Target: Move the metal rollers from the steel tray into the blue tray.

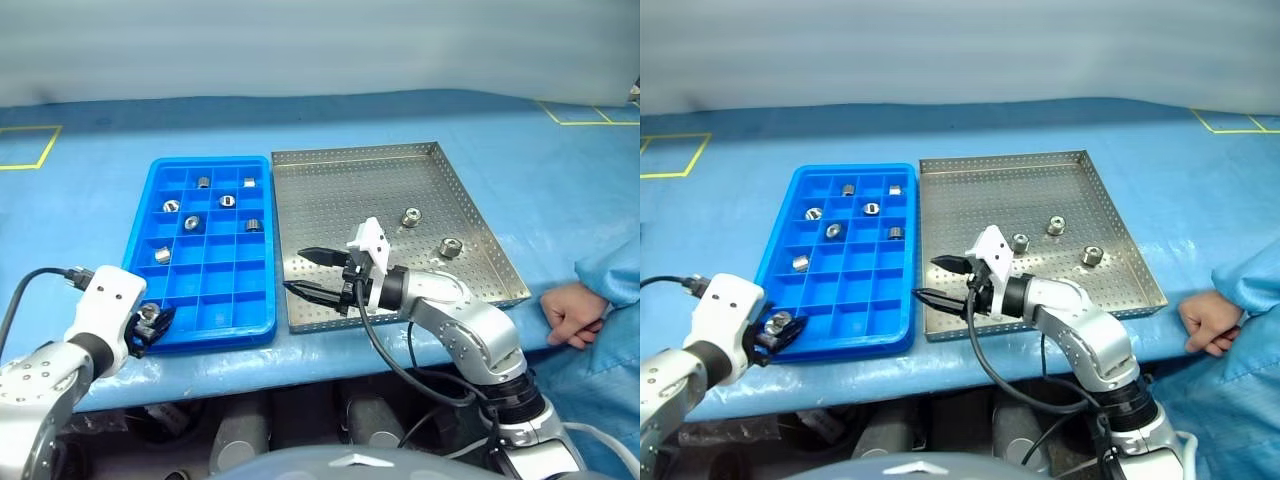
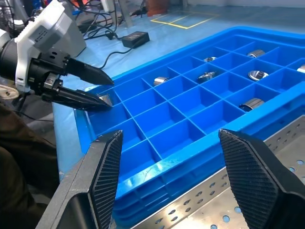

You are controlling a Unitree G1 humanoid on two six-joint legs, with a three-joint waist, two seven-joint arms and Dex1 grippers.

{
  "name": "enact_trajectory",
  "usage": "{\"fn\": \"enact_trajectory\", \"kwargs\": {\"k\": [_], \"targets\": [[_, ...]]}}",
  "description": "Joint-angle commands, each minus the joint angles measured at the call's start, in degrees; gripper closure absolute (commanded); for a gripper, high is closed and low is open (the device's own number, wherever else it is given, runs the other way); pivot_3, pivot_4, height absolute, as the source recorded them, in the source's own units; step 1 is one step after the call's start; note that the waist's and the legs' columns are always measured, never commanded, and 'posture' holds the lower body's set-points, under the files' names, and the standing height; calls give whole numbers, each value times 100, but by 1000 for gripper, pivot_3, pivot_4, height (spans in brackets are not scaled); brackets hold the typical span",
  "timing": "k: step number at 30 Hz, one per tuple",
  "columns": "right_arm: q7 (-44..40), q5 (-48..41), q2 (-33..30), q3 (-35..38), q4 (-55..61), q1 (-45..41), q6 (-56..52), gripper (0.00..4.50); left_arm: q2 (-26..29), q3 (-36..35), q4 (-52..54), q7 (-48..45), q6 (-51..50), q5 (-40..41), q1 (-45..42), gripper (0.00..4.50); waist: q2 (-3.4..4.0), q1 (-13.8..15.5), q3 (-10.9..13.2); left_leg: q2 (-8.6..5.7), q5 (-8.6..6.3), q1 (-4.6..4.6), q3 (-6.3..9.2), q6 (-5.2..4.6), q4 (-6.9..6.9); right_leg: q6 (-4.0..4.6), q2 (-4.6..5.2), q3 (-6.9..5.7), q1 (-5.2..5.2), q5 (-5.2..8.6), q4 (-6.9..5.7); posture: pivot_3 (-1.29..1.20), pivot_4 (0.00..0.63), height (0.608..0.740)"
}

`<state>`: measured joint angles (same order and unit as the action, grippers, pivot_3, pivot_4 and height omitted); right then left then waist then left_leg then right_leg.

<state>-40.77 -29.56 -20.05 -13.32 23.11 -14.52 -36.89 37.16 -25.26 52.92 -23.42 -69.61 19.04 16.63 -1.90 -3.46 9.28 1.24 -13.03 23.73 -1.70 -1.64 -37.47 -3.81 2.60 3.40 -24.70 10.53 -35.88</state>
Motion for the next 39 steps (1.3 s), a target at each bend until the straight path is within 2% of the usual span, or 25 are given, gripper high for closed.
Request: {"fn": "enact_trajectory", "kwargs": {"k": [1, 4, 9, 11, 15, 18, 23, 29, 32, 39], "targets": [[161, -14, 2, 182, 131, -12, 14, 1092, -47, -204, -118, -13, 170, 56, -288, 214, 0, -5, 0, 1, 0, 0, 0, 0, 0, -1, -1, -2, 1, 1, 0, -47, 150, 740], [280, 58, -29, 209, 123, -9, 34, 1092, -271, -200, -107, -207, 318, 434, -723, 214, -1, -4, -1, 0, 0, 1, 0, 0, 0, -1, -1, -4, 3, 2, 0, -66, 150, 740], [491, 171, -60, 273, 184, 30, 49, 1092, -541, 213, -267, -216, 656, 736, -1404, 214, -2, -40, -1, -1, 1, 3, -4, -1, -2, 3, -1, -3, 10, -1, -2, -104, 150, 740], [735, 364, -103, 317, 221, 25, 26, 1092, -850, 895, -607, -163, 920, 800, -2189, 214, 0, -7, 0, 0, 1, 3, -1, -1, -4, 3, -4, -5, 14, -1, -4, -123, 150, 740], [1318, 1279, -341, 61, 43, -16, -1, 1092, -1196, 2245, -1861, -99, 1633, 236, -3386, 214, -5, -69, -10, -8, 2, 6, -5, -2, -38, -6, -6, -18, 36, -2, -4, -186, 150, 740], [1506, 1423, -429, 193, 146, 99, -148, 1092, -1424, 3285, -3157, -260, 2449, -348, -4261, 214, -3, -167, -11, -42, 5, 8, -15, -9, -42, -13, -8, -6, 31, -6, -8, -237, 150, 740], [1689, 1572, -659, 477, 687, 470, -233, 1092, -2135, 3768, -5473, -515, 3486, -715, -5309, 214, 4, -373, -14, -45, 1, 28, -11, -15, -37, -5, -10, -2, 15, -12, -7, -349, 150, 740], [2136, 1617, -465, 743, 1229, 915, -427, 1092, -2558, 3808, -7374, -667, 4033, -1029, -5987, 214, 8, -1019, -15, -60, -14, 33, 8, -38, -38, -57, -9, 27, 15, 7, -5, -453, 150, 740], [2255, 1658, -369, 730, 1282, 1050, -446, 1092, -2668, 3749, -7822, -817, 4135, -1056, -6122, 214, 10, -1347, -14, -65, -17, 35, 3, -45, -39, -114, -6, 45, 14, -15, -3, -474, 150, 740], [2396, 1746, -215, 678, 1300, 1185, -431, 1092, -2786, 3686, -8433, -738, 4368, -1312, -6192, 214, 10, -1975, -14, -60, -19, 20, -1, -49, -40, -134, 0, 61, 24, -16, -5, -488, 150, 740]]}}
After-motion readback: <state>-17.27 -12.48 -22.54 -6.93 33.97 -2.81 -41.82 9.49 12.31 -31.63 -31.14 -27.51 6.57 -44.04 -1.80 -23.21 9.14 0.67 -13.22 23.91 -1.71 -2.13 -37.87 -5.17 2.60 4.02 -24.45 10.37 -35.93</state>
